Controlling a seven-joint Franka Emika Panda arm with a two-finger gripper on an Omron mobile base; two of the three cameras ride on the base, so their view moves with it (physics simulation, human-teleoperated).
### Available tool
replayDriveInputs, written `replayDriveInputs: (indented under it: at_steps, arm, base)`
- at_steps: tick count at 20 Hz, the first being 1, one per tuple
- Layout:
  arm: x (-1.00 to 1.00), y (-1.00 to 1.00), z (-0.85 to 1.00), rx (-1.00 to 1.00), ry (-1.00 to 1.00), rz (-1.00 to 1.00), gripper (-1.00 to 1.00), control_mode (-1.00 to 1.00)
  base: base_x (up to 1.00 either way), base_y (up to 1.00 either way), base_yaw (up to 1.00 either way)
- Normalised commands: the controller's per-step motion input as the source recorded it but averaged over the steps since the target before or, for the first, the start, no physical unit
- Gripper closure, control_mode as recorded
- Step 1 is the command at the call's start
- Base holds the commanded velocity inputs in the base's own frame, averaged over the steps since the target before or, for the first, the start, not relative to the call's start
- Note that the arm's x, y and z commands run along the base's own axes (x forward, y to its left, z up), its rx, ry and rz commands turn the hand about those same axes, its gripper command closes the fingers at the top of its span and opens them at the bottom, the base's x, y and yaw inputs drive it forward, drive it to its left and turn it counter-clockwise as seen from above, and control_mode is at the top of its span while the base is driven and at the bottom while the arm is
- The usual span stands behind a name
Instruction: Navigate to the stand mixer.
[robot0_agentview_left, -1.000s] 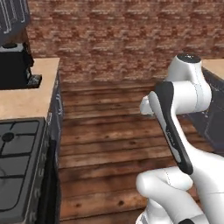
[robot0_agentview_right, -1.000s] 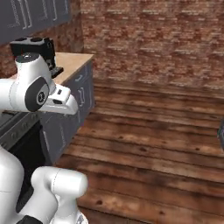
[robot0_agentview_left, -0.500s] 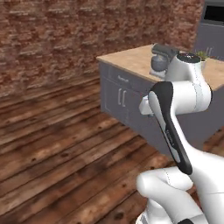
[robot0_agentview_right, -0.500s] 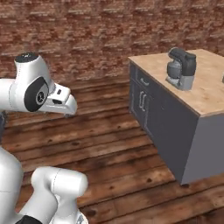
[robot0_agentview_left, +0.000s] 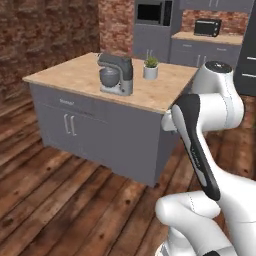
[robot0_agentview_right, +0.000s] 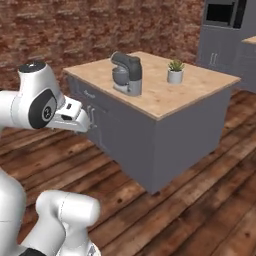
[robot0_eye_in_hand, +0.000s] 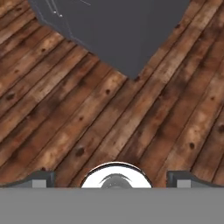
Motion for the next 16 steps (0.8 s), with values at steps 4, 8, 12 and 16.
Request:
replayDriveInputs:
  at_steps: [4, 8, 12, 16]
  arm:
    - [0.0, 0.0, 0.0, 0.0, 0.0, 0.0, -1.0, 1.0]
    - [0.0, 0.0, 0.0, 0.0, 0.0, 0.0, -1.0, 1.0]
    - [0.0, 0.0, 0.0, 0.0, 0.0, 0.0, -1.0, 1.0]
    - [0.0, 0.0, 0.0, 0.0, 0.0, 0.0, -1.0, 1.0]
  base:
    - [0.9, 0.18, -0.61]
    - [0.97, 0.39, -0.61]
    - [0.94, 0.65, -0.52]
    - [0.51, 0.88, -0.36]
